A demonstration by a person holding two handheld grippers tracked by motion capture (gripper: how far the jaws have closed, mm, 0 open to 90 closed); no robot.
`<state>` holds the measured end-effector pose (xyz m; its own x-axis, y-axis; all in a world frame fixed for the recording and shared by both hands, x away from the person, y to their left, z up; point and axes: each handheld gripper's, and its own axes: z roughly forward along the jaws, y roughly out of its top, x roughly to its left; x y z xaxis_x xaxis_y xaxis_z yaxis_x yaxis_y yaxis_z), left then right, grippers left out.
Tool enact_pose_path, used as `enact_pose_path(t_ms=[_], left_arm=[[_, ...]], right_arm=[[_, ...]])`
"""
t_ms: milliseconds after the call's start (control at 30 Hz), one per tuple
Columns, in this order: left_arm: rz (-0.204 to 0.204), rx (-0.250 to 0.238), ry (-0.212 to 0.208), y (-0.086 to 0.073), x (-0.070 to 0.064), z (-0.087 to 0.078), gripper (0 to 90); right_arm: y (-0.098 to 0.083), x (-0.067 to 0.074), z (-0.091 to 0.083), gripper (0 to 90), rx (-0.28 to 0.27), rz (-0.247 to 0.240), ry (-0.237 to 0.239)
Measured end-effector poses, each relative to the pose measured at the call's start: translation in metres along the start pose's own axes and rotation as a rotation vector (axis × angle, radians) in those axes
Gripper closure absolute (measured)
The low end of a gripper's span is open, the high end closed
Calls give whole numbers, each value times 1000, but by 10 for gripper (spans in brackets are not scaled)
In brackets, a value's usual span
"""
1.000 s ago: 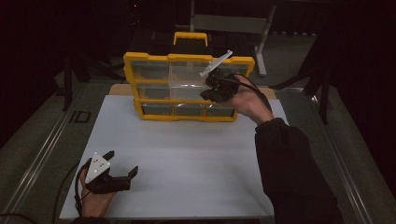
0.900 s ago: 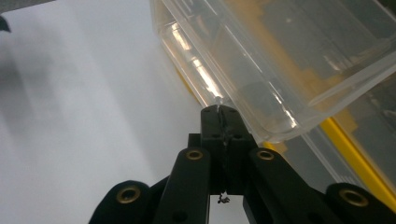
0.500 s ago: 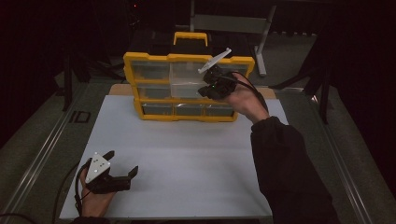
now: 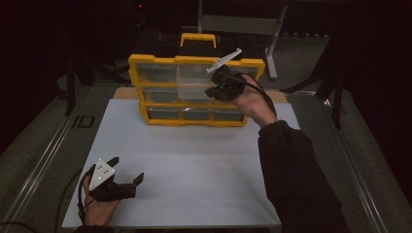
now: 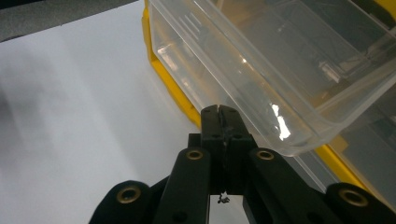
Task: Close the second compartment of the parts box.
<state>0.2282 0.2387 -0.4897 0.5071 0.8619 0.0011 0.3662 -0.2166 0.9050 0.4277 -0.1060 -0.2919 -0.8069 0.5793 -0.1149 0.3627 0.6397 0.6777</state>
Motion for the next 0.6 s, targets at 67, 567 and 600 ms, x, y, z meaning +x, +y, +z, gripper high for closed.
enact_pose_path(t_ms=[67,567,600], left_arm=[[-1,1,2,0,0,0,0],[-1,3,5,-1,0,-1,0],[-2,2,5,-1,0,-1,0]], right_arm=[[0,-1,1,899,-1,8,-2],[2,-8,9,899,-28,62,-24],[2,-9,9,899,-28,63,-23]])
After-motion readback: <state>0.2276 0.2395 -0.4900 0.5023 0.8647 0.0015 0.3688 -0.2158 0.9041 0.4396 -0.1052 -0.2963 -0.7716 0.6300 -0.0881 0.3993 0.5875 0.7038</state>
